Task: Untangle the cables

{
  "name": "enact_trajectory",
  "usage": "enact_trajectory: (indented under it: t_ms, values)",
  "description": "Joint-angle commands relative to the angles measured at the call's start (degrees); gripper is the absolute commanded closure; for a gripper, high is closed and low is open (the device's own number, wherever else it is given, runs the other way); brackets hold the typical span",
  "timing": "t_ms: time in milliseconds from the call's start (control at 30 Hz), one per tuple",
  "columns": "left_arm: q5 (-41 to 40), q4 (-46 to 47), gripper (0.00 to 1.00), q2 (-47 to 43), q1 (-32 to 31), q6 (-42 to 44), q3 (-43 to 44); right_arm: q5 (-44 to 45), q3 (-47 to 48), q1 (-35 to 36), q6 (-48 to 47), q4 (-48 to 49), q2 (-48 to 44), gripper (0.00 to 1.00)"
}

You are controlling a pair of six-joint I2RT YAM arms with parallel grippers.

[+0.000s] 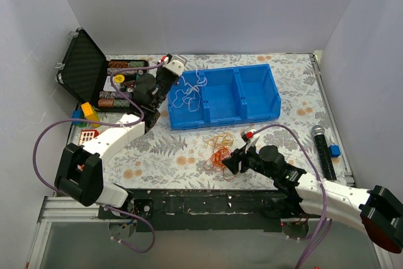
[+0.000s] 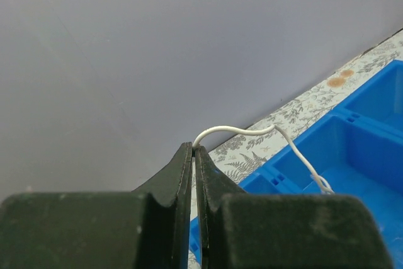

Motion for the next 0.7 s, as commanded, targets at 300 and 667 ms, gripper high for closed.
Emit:
enact_trajectory:
  t_ms: [300,667]
  values:
    - [3.73,-1.97,1.0,1.71,1.71,0.06,-3.91,3.07,1.44,-0.15,-0.01,-1.6,-2.2,0.37]
    - [-0.19,-6.72,0.63,5.84,1.71,-0.47,-1.37,3.69,3.28,-0.24,-0.45,-2.83,-2.37,0.37]
